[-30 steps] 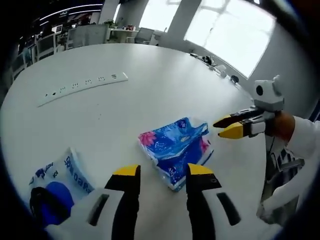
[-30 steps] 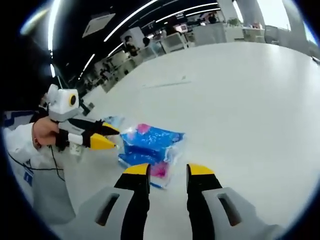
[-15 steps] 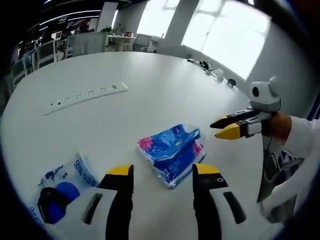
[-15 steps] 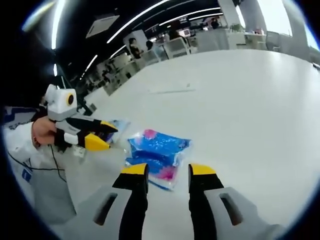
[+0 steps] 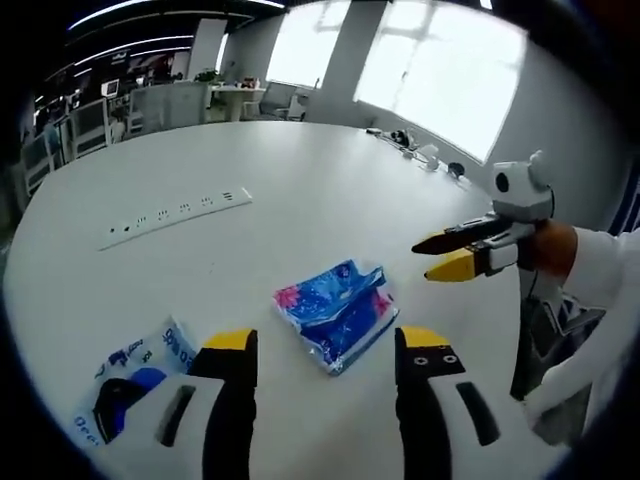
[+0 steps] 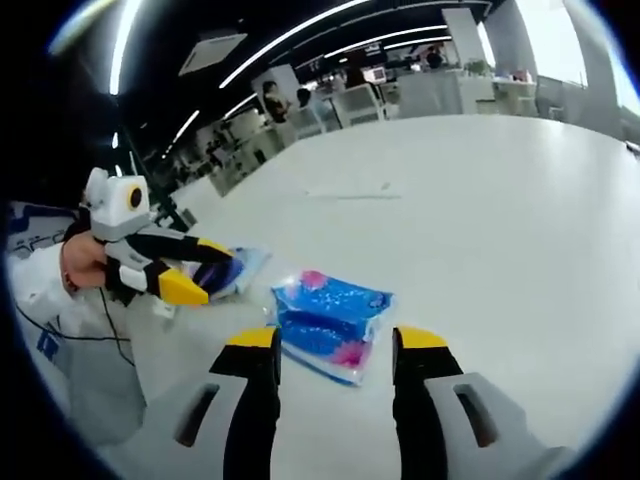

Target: Arrange the tabletop items into an orderly group along one side of the table until the central work area is clear of visible clutter.

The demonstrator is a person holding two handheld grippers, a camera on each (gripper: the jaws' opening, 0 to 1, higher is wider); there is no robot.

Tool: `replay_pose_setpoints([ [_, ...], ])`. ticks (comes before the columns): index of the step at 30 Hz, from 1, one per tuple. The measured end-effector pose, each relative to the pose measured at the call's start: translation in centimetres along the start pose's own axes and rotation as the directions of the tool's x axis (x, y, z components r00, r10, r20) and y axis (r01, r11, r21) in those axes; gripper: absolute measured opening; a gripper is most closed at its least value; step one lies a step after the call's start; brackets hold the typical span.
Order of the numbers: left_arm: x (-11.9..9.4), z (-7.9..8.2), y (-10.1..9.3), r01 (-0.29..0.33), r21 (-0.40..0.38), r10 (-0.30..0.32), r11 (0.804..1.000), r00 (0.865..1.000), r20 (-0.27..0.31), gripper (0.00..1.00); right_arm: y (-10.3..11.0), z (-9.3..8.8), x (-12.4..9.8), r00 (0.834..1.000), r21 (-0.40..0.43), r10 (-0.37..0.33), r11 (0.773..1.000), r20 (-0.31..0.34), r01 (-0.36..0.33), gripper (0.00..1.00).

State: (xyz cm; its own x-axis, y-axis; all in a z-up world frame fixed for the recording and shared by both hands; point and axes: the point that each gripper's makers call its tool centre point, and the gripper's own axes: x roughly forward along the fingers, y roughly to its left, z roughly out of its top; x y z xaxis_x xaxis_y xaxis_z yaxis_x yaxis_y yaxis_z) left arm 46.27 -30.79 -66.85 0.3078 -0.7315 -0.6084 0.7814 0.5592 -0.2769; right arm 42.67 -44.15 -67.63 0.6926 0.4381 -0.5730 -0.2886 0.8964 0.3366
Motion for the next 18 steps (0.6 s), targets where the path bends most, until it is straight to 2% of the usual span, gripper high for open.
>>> replay_pose_setpoints([
  [18,-3.5,1.3,-0.7,-0.008,0.023,0.007,1.000,0.998,0.068,0.61,2.4,2.1,-1.7,0.998,-0.038,0.005,0.999,0.056,-0.002,0.47],
])
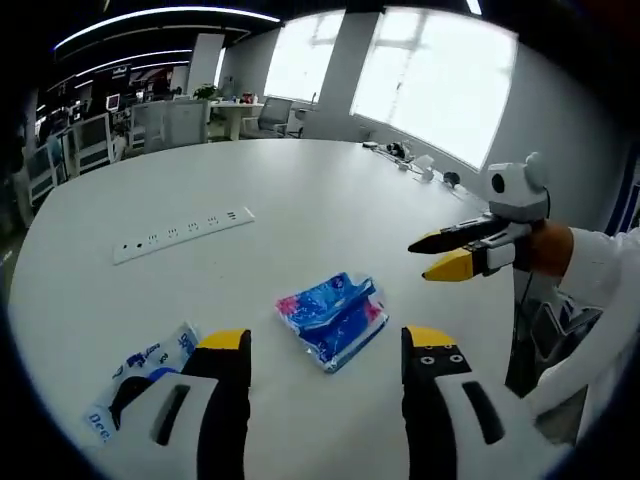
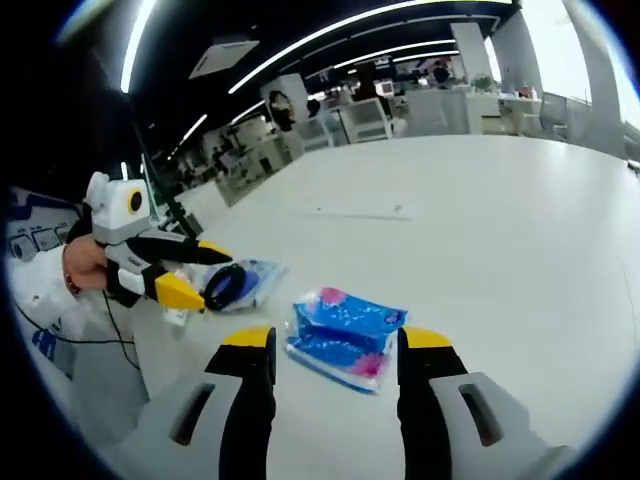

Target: Arrange the tabletop items into an orderly group along one side of the table until the central work area is clear of visible clutter.

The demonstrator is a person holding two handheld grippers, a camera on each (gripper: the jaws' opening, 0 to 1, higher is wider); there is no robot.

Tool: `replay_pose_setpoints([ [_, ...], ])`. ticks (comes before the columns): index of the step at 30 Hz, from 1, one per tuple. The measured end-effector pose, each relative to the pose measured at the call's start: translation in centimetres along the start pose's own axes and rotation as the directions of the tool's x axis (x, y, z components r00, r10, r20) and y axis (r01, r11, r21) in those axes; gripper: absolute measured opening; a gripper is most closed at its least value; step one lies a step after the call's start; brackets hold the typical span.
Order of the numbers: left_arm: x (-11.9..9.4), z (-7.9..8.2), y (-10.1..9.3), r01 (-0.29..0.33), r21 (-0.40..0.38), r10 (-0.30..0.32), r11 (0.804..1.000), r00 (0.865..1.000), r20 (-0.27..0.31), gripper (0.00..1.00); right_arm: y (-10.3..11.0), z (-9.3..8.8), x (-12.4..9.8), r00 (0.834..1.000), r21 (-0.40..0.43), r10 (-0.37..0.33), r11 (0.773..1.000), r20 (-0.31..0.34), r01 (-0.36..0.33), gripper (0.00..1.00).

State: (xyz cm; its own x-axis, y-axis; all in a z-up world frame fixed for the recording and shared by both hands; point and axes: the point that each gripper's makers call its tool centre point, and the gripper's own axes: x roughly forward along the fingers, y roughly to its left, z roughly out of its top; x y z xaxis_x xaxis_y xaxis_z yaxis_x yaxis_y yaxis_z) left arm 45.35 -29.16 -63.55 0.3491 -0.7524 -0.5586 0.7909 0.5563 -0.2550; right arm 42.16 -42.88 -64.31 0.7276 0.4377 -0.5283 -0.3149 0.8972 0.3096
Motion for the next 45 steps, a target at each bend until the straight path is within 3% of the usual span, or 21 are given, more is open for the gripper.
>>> replay_pose_setpoints([
  [11,-2.9,0.9,-0.3,-0.014,0.024,0.012,1.000,0.998,0.055,0.61,2.3,1.7,-0.9,0.999,-0.010,0.016,1.000,0.048,-0.016,0.48],
  [23,-6.8,0.5,0.3,-0.023,0.013,0.022,1.000,0.997,0.076,0.64,5.9,2.4,-1.1,0.997,-0.032,0.024,0.999,0.075,-0.022,0.50],
  [45,-14.4,-1.1,4.0,-0.050,0.023,0.047,0.998,0.993,0.112,0.67,12.8,3.8,0.8,0.994,-0.080,0.048,0.996,0.097,-0.040,0.50],
])
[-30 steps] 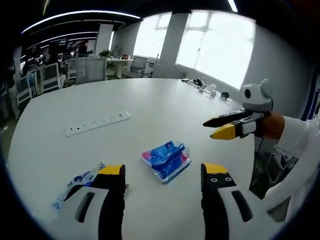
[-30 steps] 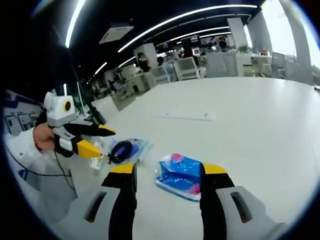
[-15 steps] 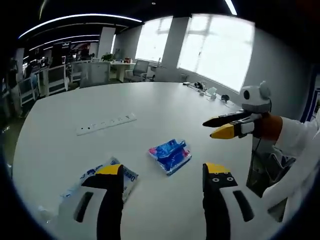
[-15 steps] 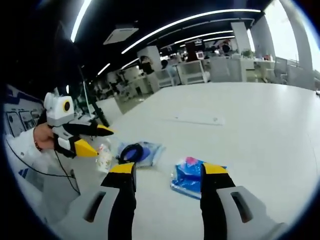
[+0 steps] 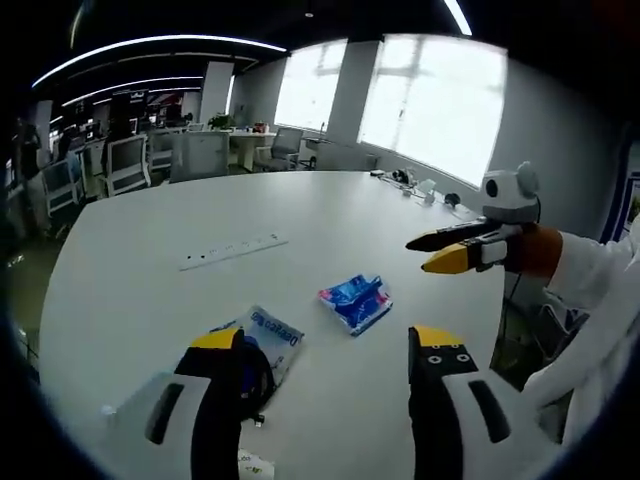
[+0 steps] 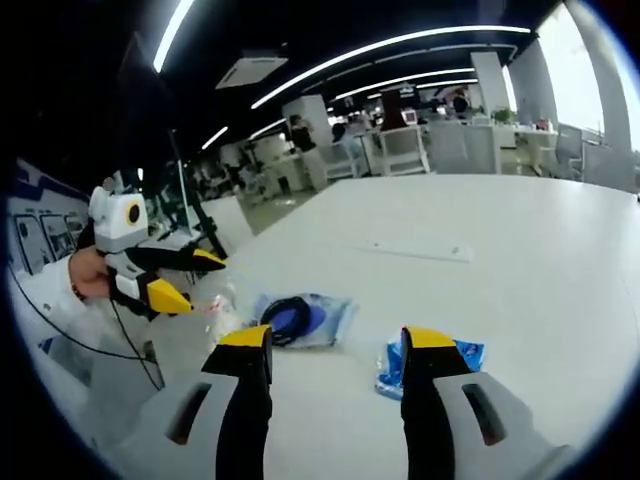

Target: Arrange the tabletop items into an orderly group along one side of the table until the central work area is clear of visible clutter.

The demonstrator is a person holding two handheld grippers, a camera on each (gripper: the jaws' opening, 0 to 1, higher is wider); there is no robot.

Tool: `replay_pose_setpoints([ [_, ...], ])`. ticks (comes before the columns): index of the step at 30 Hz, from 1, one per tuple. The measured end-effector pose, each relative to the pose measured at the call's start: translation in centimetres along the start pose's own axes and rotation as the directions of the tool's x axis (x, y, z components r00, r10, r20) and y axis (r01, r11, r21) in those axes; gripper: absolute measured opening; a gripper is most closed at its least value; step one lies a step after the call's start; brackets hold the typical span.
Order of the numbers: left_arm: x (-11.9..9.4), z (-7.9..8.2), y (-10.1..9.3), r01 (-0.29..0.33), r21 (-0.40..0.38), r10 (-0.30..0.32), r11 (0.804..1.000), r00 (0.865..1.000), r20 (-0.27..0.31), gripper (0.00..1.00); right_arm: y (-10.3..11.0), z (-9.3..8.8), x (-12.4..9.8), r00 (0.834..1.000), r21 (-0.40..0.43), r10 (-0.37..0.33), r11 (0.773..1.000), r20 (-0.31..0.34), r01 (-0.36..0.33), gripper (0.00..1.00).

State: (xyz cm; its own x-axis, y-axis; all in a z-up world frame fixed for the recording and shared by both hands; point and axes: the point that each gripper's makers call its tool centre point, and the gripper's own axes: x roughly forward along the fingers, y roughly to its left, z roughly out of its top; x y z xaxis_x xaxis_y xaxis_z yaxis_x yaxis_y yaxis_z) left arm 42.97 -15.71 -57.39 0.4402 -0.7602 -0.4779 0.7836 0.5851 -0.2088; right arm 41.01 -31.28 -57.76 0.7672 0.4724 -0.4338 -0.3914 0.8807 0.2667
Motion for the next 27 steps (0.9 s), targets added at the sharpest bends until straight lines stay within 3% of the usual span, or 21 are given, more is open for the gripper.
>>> replay_pose_setpoints([
  [13,-2.3,-0.7,3.6,-0.026,0.000,0.026,1.000,1.000,0.003,0.68,3.9,0.8,3.2,0.998,-0.043,0.050,0.998,-0.024,-0.051,0.49],
  [27,-3.3,-1.7,6.6,-0.060,-0.018,0.060,0.998,0.998,-0.003,0.67,7.2,0.0,7.1,0.990,-0.066,0.116,0.990,-0.083,-0.122,0.48],
])
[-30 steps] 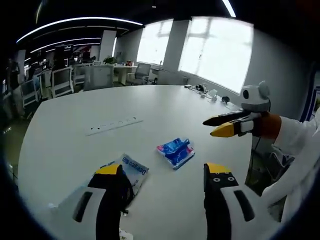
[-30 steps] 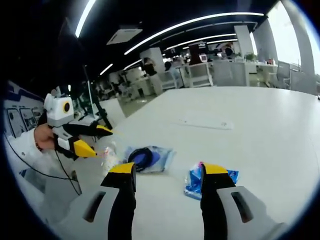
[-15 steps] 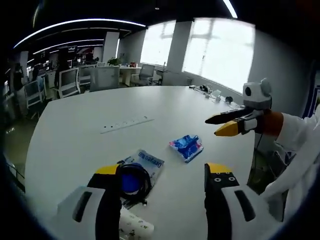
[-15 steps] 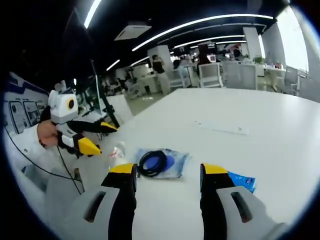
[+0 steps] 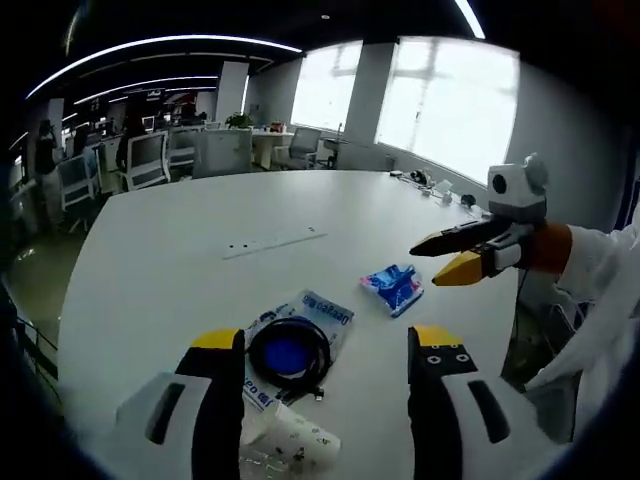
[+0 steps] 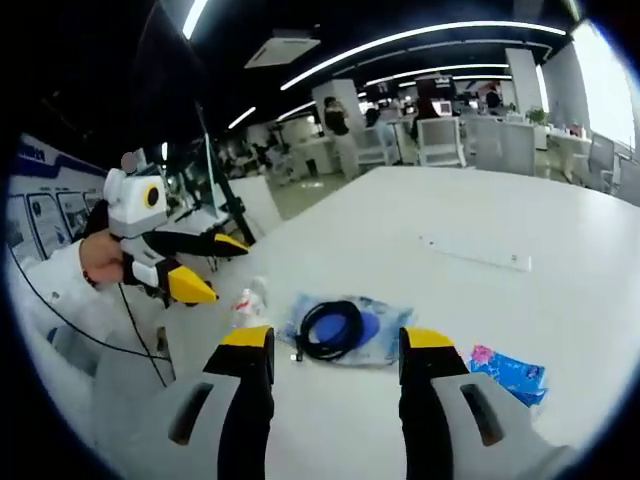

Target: Arrange the tabletop items into an orderly group along one side of the table until the central work area is clear of visible clutter.

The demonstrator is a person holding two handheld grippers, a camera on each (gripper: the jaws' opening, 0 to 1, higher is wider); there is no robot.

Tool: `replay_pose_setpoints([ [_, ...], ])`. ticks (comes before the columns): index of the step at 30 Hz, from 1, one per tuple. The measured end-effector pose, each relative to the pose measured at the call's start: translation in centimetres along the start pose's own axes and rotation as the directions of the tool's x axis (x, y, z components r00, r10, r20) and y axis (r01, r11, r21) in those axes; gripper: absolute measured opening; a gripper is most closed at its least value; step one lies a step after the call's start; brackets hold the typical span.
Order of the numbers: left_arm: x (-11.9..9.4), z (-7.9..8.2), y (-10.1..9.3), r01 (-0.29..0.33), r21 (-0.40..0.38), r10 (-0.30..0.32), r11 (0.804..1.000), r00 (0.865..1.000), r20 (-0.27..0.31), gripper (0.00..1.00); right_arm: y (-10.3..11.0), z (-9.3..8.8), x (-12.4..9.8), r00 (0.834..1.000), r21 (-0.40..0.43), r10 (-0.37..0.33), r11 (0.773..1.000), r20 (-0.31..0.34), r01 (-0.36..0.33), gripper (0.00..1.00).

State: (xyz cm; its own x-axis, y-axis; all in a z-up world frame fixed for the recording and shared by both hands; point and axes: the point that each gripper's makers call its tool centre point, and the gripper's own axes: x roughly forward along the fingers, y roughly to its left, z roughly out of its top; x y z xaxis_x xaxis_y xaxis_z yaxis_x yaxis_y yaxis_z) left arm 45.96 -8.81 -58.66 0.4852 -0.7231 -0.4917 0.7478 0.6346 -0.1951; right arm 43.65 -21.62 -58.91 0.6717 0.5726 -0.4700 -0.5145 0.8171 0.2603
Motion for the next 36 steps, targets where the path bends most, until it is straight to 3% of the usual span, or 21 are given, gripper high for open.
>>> replay_pose_setpoints([
  [19,-0.1,-2.9,3.1,-0.034,-0.040,0.033,0.999,0.999,-0.034,0.66,1.6,-1.7,4.9,0.995,-0.002,0.063,0.998,-0.083,-0.063,0.48],
  [36,1.1,-5.2,5.5,-0.063,-0.054,0.059,0.997,0.995,-0.078,0.65,1.1,-4.2,9.3,0.985,0.014,0.069,0.998,-0.156,-0.068,0.46],
])
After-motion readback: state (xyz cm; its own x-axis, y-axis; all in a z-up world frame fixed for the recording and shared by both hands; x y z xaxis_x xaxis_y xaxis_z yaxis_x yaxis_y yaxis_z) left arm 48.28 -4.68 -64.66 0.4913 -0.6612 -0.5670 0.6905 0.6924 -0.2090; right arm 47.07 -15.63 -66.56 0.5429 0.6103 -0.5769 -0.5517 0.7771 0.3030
